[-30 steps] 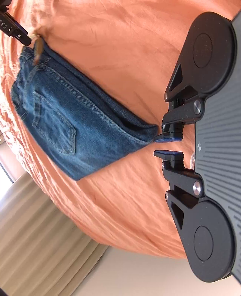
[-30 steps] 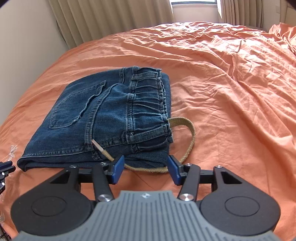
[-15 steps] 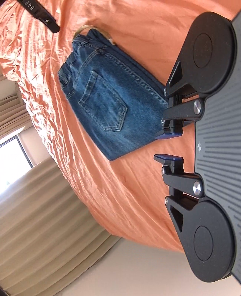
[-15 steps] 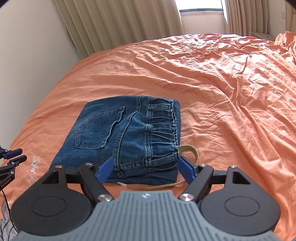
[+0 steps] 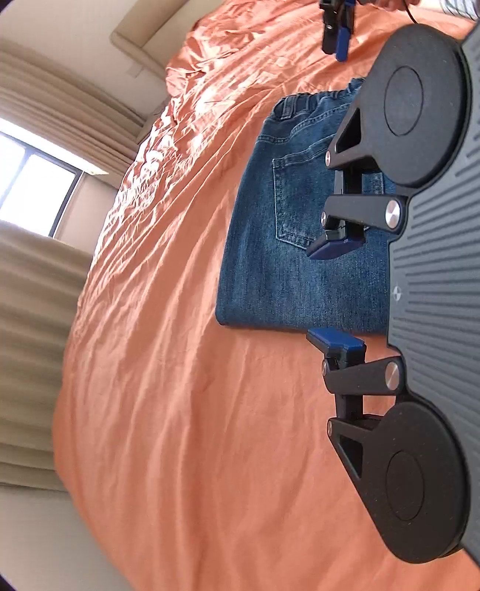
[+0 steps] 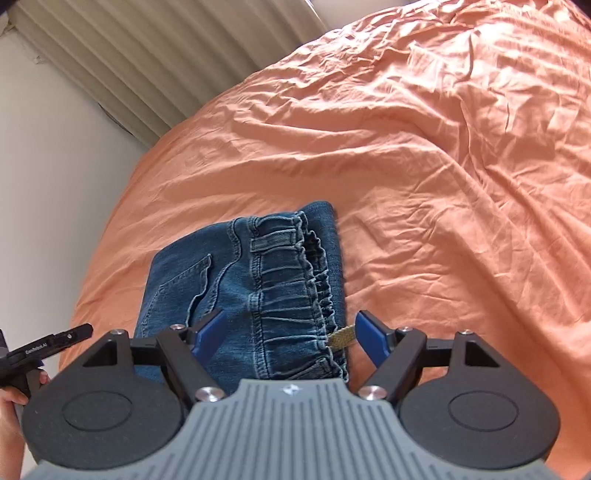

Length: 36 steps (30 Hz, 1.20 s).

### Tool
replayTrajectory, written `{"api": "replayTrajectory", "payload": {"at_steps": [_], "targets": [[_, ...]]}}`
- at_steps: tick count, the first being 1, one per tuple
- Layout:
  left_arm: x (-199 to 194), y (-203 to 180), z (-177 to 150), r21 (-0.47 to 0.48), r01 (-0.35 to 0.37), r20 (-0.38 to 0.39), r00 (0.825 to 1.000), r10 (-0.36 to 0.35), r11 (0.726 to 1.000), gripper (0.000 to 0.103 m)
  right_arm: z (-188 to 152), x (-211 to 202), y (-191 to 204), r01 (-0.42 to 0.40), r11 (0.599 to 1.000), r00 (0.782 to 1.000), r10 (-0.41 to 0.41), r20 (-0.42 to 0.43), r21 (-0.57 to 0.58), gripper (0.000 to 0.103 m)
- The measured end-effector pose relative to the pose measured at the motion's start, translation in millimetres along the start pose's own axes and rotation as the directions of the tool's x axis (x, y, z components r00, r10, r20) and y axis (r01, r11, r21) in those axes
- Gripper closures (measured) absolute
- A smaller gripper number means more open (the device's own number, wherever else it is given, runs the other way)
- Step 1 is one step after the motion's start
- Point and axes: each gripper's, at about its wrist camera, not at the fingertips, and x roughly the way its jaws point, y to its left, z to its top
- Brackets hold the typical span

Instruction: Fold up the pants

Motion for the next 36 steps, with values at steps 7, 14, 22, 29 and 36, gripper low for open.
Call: {"api": "replayTrajectory", "payload": {"at_steps": [7, 14, 22, 29, 36], "targets": [[58, 52, -9, -0.204, 0.073, -0.09, 0.992, -0.093, 0.976, 0.052, 15, 69, -29, -0.089, 0.995, 0.988, 0.094, -0.123, 0.049, 0.037], [86, 80, -16, -0.306, 0.195, -0.098, 0.967, -0.234, 0.932, 0.055, 15, 103, -63, -0.24, 0.958, 0.957, 0.26, -0.127, 0.155, 0.047], [82, 65, -16, -0.303, 0.171, -0.072, 0.977, -0.202, 0.937, 0.094, 11, 92, -52, -0.255, 0.958, 0.962, 0.265, -0.071, 0.129, 0.077], [50, 34, 5, -0.232, 0.072, -0.07, 0.993, -0.091, 0.97, 0.097, 22, 53, 10, -0.19, 0.982, 0.982, 0.19, -0.021, 0.001, 0.086], [-12, 15, 21, -0.132, 0.029, -0.009, 0.999, -0.031, 0.991, 0.098, 21, 12, 85, -0.2, 0.973, 0.979, 0.202, 0.004, -0.114, 0.086]]}}
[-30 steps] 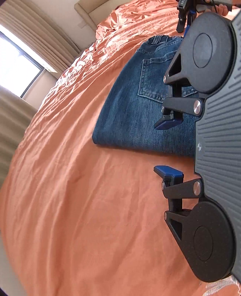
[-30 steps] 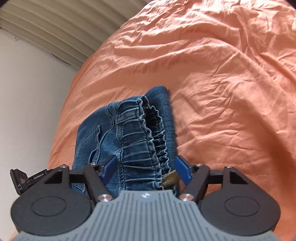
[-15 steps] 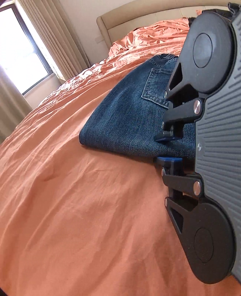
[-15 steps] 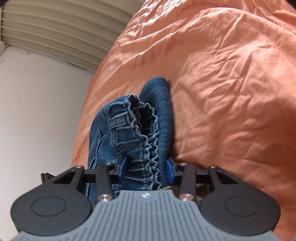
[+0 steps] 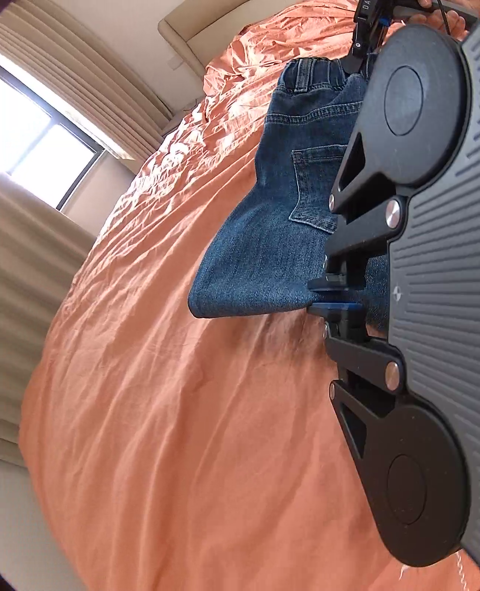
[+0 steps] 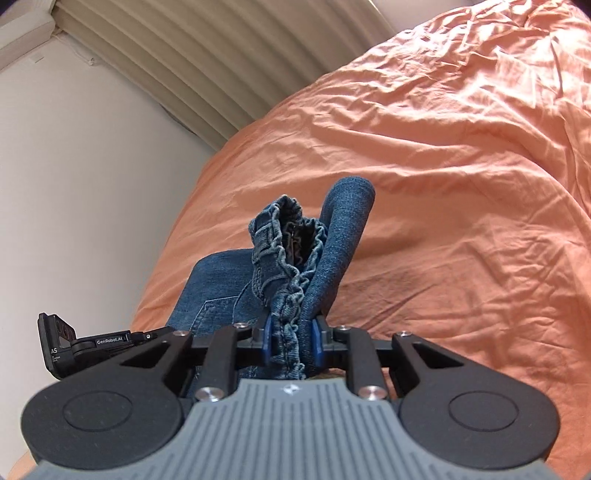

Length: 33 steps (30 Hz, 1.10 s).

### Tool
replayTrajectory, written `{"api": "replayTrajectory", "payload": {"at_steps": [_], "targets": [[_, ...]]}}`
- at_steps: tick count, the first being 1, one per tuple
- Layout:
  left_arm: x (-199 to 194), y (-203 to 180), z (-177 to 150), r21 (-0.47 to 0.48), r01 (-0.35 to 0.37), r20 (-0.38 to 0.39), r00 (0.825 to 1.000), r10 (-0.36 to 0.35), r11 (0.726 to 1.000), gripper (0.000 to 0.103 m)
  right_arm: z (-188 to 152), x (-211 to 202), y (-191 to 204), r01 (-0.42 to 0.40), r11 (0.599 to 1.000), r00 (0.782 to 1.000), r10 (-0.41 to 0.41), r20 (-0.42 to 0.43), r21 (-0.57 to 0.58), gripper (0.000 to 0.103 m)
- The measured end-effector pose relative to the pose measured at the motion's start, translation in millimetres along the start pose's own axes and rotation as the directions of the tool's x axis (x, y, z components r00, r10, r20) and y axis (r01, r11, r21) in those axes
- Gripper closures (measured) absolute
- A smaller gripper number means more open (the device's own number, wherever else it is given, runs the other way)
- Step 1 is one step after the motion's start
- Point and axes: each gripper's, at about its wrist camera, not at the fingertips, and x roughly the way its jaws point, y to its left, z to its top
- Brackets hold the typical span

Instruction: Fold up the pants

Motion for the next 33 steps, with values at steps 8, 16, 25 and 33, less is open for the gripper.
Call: {"api": "replayTrajectory", "payload": {"at_steps": [8, 16, 25, 33], "targets": [[-86, 27, 26, 0.065, -0.142, 0.05, 0.989, 0.139, 0.988, 0.098, -11, 24, 100, -0.077, 0.991, 0.997, 0.074, -0.027, -0.108, 0.086], [-124, 78, 46, 0.072, -0.296, 0.084, 0.954, 0.29, 0.953, 0.098, -34, 115, 145, -0.165, 0.982, 0.983, 0.156, -0.1, -0.087, 0.087], [-62, 152, 35, 0.024, -0.335, 0.021, 0.942, 0.335, 0.942, 0.098, -63, 207, 108, -0.118, 0.992, 0.972, 0.104, -0.213, -0.054, 0.087], [-8, 187, 26, 0.026, -0.347, -0.061, 0.935, 0.348, 0.937, 0.097, -84, 231, 47, -0.144, 0.987, 0.963, 0.156, -0.221, 0.071, 0.084]]}}
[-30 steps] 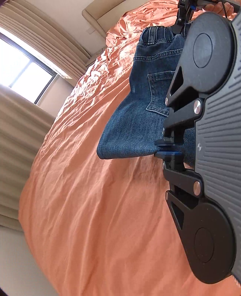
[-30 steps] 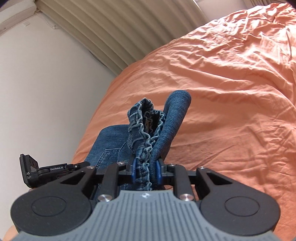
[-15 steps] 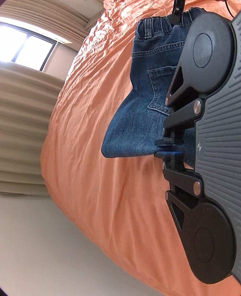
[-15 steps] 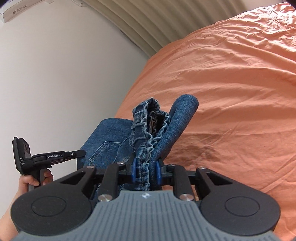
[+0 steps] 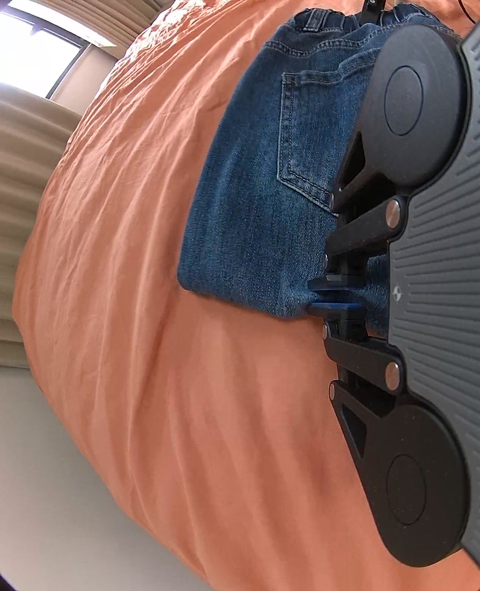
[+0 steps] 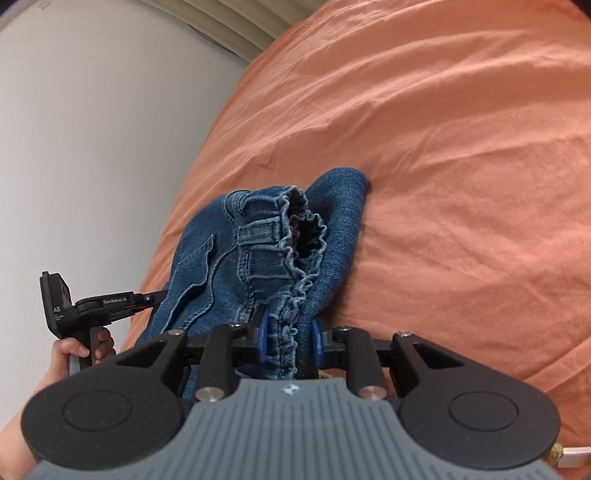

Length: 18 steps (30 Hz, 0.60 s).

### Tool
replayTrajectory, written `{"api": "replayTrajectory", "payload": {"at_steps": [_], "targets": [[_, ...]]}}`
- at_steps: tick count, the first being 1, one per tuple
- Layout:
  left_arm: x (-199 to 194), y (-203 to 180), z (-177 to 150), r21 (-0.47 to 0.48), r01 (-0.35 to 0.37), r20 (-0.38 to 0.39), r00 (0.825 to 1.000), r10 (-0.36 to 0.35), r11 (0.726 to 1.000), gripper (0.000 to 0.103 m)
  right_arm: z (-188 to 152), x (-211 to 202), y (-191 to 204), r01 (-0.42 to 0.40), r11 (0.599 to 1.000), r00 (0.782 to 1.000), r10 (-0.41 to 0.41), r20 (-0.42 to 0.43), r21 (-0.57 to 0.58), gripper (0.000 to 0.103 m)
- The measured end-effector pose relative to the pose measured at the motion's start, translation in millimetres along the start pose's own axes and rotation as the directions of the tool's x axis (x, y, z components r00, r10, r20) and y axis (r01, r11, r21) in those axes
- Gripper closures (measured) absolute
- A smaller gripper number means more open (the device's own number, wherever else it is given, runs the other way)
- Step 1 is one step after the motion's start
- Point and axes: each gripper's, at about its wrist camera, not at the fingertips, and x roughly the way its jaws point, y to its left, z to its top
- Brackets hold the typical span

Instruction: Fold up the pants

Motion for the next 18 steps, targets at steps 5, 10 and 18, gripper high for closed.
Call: {"api": "replayTrajectory", "payload": {"at_steps": [5, 10, 18], "targets": [[-5, 0, 2, -0.005, -0.01, -0.026, 1.0, 0.01, 1.0, 0.095, 0, 0, 11, 0.052, 0.998, 0.999, -0.052, 0.011, -0.04, 0.073], [-52, 1, -10, 0.094, -0.08, -0.001, 0.997, 0.081, 0.992, 0.094, -14, -29, 68, 0.251, 0.919, 0.967, -0.222, 0.124, -0.305, 0.061], [-94, -31, -53, 0.227, -0.018, 0.036, 0.999, 0.01, 0.974, 0.093, -60, -35, 154, 0.362, 0.716, 0.93, -0.238, 0.279, -0.597, 0.062]]}}
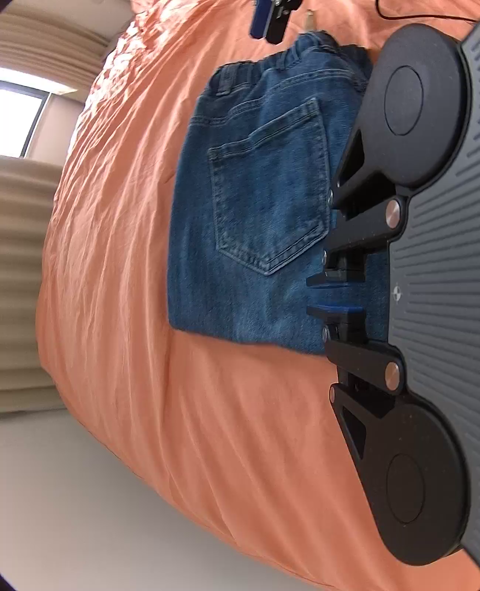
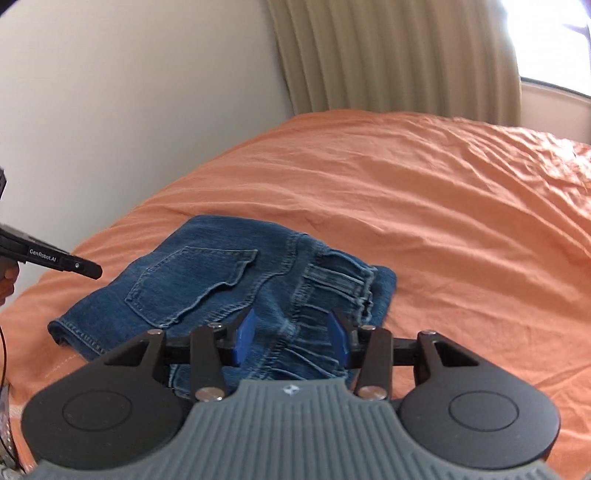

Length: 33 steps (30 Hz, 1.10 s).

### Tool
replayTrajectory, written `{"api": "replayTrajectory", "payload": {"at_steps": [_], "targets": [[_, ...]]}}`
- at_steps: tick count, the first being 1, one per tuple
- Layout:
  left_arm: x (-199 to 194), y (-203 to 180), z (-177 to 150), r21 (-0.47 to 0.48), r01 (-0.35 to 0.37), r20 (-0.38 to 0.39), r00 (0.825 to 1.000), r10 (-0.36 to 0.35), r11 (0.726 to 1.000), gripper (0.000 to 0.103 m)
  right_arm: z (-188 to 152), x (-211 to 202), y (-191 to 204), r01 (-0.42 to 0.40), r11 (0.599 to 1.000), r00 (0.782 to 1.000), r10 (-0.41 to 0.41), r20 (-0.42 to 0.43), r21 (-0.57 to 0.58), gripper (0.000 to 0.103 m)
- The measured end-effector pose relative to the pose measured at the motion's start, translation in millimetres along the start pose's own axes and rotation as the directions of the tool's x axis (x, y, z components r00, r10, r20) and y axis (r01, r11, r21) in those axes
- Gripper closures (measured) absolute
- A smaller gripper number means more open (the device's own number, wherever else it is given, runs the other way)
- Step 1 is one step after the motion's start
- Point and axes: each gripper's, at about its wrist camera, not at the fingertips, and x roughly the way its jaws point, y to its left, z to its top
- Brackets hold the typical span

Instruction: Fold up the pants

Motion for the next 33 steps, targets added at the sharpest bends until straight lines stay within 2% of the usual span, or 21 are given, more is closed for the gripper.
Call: {"api": "replayTrajectory", "payload": {"at_steps": [3, 5, 9, 12, 17, 19, 21, 23, 25, 27, 29, 33], "targets": [[5, -8, -11, 0.041, 0.009, -0.028, 1.0, -0.008, 0.999, 0.093, -12, 9, 21, 0.026, 0.995, 0.999, -0.028, -0.019, -0.099, 0.062], [13, -8, -18, 0.046, 0.015, -0.06, 0.998, -0.012, 0.999, 0.093, -24, 19, 29, 0.066, 0.986, 0.996, -0.074, -0.048, -0.152, 0.062], [39, -5, -33, 0.048, 0.024, -0.111, 0.994, -0.018, 0.999, 0.093, -39, 39, 21, 0.064, 0.989, 0.993, -0.076, -0.086, -0.13, 0.062], [54, -7, -41, 0.061, 0.019, -0.12, 0.993, -0.011, 0.998, 0.093, -45, 47, 20, 0.072, 0.984, 0.992, -0.088, -0.094, -0.161, 0.061], [46, -9, -37, 0.09, 0.019, -0.108, 0.994, -0.009, 0.996, 0.094, -31, 50, 13, 0.058, 0.991, 0.989, -0.073, -0.125, -0.119, 0.061], [34, -7, -31, 0.094, 0.023, -0.083, 0.996, -0.015, 0.995, 0.093, -18, 42, 9, 0.043, 0.993, 0.994, -0.053, -0.097, -0.109, 0.061], [22, -5, -23, 0.094, 0.017, -0.026, 1.0, -0.015, 0.995, 0.093, -2, 40, 0, 0.052, 0.995, 0.997, -0.057, -0.056, -0.089, 0.061], [17, -2, -9, 0.044, 0.026, 0.051, 0.998, -0.028, 0.999, 0.093, 13, 46, -9, 0.069, 0.996, 0.997, -0.071, -0.042, -0.057, 0.062], [22, 1, 6, -0.036, 0.071, 0.098, 0.993, -0.067, 0.997, 0.093, 25, 58, -18, 0.09, 0.996, 0.995, -0.091, -0.036, -0.023, 0.064], [32, 0, 20, -0.085, 0.109, 0.141, 0.985, -0.096, 0.99, 0.092, 31, 70, -25, 0.12, 0.993, 0.992, -0.12, -0.043, -0.012, 0.072], [49, -3, 35, -0.095, 0.109, 0.163, 0.982, -0.093, 0.989, 0.092, 33, 84, -31, 0.163, 0.987, 0.984, -0.164, -0.064, -0.015, 0.073], [86, -3, 54, -0.175, 0.127, 0.137, 0.985, -0.104, 0.976, 0.092, 27, 106, -45, 0.162, 0.987, 0.978, -0.159, -0.132, 0.01, 0.072]]}}
